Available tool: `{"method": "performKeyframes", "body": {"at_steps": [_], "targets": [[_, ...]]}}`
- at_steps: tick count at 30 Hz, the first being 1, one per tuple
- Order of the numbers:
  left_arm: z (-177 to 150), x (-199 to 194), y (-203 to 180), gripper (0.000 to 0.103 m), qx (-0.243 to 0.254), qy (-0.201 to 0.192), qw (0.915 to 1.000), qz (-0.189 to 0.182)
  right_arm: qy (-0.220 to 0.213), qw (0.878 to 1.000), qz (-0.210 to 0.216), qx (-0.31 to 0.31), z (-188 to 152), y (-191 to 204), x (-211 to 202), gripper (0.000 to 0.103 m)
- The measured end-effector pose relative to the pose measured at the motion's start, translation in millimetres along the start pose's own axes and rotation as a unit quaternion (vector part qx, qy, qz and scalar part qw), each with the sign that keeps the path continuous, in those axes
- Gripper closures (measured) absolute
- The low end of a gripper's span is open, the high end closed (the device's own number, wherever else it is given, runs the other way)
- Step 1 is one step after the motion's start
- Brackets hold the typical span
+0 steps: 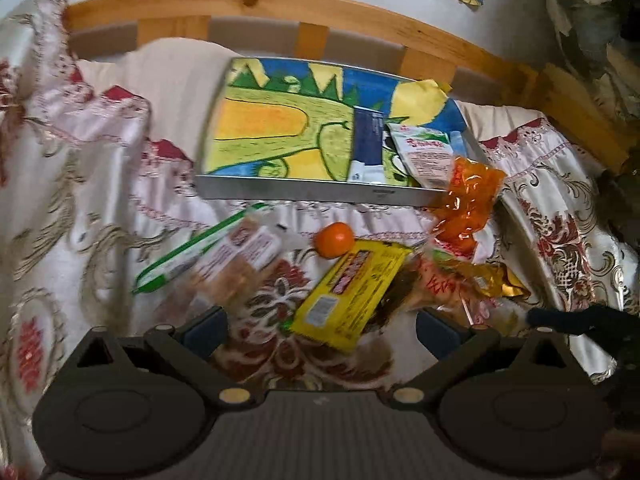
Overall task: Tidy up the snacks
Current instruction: 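Grasp the yellow wafer pack with the left gripper while the right gripper grasps the clear cookie bag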
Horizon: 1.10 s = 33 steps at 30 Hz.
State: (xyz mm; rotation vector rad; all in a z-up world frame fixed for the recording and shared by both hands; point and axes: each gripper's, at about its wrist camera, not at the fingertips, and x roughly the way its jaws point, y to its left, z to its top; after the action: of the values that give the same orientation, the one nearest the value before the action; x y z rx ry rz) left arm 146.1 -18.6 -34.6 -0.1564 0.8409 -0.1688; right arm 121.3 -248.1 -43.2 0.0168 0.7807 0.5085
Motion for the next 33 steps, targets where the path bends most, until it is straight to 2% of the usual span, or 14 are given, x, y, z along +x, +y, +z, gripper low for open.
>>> {"method": "performKeyframes", "body": {"at_steps": [4,10,16,20,22,24,28,31,33], "targets": [[6.6,17.0,-4.8,0.001,0.017,0.015,0.9997,-0.011,0.000,1.000,0.002,0.021,2.7,-12.8,13.7,0.004],[11.5,37.7,-5.8,0.012,0.032,0.034,0.9985,-0.027,-0.023,1.000,-0.005,-0.014,8.5,-15.2,25.9,0.012],[16.1,45.8,-9.1,0.015,0.059,0.036,0.9962,-0.053,-0.002,0.999,-0.024,-0.031,8.7,-20.8,41.1,0.028],[22.3,50.2,-8.3,0.018,0.070,0.045,0.9942,-0.069,-0.006,1.000,-0.017,-0.023,7.8,-26.5,38.5,0.038],[25.6,51.6,-10.2,0.019,0.083,0.051,0.9924,-0.075,-0.005,0.999,-0.022,-0.036,8.1,-24.8,35.3,0.045],[27.3,52.9,-12.9,0.020,0.101,0.053,0.9904,-0.079,-0.007,0.998,-0.039,-0.059,7.8,-20.8,29.6,0.047],[27.2,57.1,-15.0,0.021,0.116,0.063,0.9884,-0.076,-0.011,0.995,-0.056,-0.085,5.2,-22.0,20.6,0.051],[28.1,63.2,-15.1,0.026,0.118,0.072,0.9884,-0.062,-0.013,0.994,-0.064,-0.091,4.9,-22.5,18.1,0.051],[27.4,69.7,-18.4,0.033,0.133,0.085,0.9867,-0.040,-0.015,0.993,-0.069,-0.097,4.4,-22.0,16.7,0.051]]}}
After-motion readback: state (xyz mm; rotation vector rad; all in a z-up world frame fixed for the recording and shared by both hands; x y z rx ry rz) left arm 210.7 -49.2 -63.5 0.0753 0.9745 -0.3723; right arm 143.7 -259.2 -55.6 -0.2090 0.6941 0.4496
